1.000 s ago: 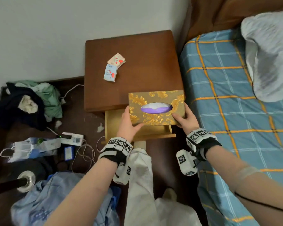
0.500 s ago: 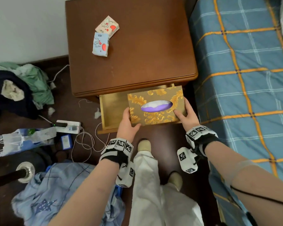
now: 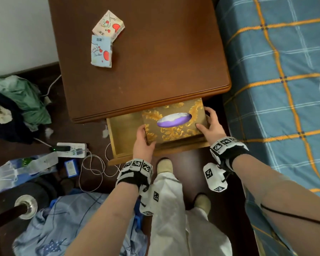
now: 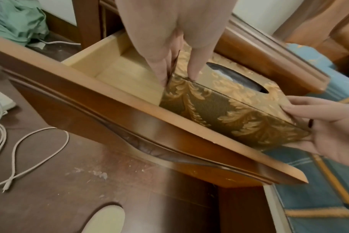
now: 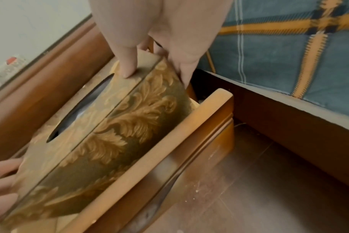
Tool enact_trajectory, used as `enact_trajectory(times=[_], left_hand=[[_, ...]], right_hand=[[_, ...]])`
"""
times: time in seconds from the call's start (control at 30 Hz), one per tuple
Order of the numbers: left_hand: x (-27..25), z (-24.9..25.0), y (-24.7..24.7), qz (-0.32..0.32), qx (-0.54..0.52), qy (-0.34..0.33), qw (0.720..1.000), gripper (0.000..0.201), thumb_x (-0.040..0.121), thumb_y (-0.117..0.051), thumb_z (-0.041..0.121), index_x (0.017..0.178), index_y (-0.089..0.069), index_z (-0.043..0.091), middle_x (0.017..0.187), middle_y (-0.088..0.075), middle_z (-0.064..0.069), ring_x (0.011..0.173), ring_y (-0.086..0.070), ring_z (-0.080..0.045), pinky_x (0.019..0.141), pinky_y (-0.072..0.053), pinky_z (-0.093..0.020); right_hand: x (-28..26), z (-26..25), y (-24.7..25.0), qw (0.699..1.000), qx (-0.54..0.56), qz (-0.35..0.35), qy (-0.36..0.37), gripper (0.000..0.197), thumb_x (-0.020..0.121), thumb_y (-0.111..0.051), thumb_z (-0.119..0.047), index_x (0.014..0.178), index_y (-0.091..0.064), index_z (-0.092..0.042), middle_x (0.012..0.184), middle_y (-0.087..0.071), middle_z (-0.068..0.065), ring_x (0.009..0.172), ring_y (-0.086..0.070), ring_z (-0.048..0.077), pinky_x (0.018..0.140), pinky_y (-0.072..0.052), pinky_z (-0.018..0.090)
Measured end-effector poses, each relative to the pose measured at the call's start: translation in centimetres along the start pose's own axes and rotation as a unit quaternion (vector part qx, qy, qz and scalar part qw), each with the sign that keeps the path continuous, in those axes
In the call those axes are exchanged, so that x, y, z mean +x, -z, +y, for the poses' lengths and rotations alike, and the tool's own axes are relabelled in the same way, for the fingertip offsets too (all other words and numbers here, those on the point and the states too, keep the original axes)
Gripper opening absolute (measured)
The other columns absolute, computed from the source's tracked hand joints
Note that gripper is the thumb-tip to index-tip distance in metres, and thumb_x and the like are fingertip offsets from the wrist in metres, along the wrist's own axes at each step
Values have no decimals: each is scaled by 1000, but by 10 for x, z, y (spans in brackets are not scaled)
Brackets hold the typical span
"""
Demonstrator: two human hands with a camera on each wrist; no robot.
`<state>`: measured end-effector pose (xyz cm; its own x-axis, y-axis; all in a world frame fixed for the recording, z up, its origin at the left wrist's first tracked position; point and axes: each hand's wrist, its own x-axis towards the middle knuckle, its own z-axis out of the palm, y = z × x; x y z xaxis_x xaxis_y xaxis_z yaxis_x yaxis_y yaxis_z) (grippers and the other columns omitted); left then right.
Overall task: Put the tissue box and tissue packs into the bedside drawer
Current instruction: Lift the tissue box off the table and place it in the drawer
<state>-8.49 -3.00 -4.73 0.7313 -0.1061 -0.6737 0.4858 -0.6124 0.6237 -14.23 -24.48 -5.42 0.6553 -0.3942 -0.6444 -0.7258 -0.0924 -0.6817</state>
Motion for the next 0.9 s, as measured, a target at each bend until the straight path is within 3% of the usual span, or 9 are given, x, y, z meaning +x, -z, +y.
enact_trajectory(times=[0.1,0.17,0.3,0.43,0.57,0.63,0.7,0.8,0.9], left_hand=[[20,-6,0,-1,-6,22,1000,74,84,-54,-13,147,-21,8,153,-34,-13,140,-35,-24,115,-28,-31],[25,-10,2,2,19,39,999,74,84,-55,-12,147,-23,10,149,-41,-14,135,-43,-25,115,-33,-35],[24,-13,6,-21,46,44,998,70,85,-55,-10,146,-27,8,143,-49,-12,129,-50,-26,109,-37,-31],[30,-11,5,-47,83,43,995,61,84,-61,-3,140,-37,8,137,-55,-14,122,-55,-30,106,-43,-38],[34,-11,10,-56,137,45,988,53,85,-60,2,135,-42,10,133,-59,-11,117,-59,-30,102,-47,-38],[35,-10,15,-85,170,45,981,54,87,-59,3,137,-40,13,136,-57,-10,118,-59,-28,103,-47,-39],[34,-5,21,-121,206,37,970,56,88,-58,6,139,-37,14,138,-55,-10,118,-59,-28,103,-47,-38],[32,8,32,-147,282,3,948,54,90,-55,9,141,-36,12,140,-52,-10,123,-54,-29,105,-42,-35],[22,27,48,-125,348,-56,927,34,93,-49,16,126,-52,13,126,-61,-13,111,-60,-28,96,-50,-38]], right_hand=[[8,-5,-4,997,-78,-10,-18,62,88,-59,-8,140,-28,-21,138,-54,12,121,-56,30,98,-43,32],[10,-4,-8,991,-128,-19,-41,61,88,-58,-9,140,-27,-20,133,-58,16,117,-59,34,98,-45,38],[14,-2,-19,981,-180,-22,-71,58,89,-56,-7,139,-27,-15,126,-60,21,113,-60,37,96,-47,42],[13,0,-23,962,-258,-3,-93,58,90,-55,-9,140,-25,-14,121,-61,23,110,-60,39,91,-49,45],[6,3,-30,941,-330,1,-75,65,92,-46,-4,146,-15,-25,118,-59,23,105,-61,38,86,-50,43],[5,-1,-31,933,-349,-14,-85,71,92,-43,-2,147,-12,-31,120,-57,22,107,-60,37,88,-50,44],[5,-9,-32,914,-394,-24,-95,69,91,-44,-2,147,-14,-29,127,-54,21,113,-56,37,93,-48,45],[0,-31,-35,874,-483,-31,-40,50,92,-44,-11,140,-32,-17,139,-45,17,127,-44,35,103,-39,44],[-10,-66,-37,844,-526,-43,97,35,91,-45,-17,125,-51,-14,131,-55,13,124,-48,31,100,-40,40]])
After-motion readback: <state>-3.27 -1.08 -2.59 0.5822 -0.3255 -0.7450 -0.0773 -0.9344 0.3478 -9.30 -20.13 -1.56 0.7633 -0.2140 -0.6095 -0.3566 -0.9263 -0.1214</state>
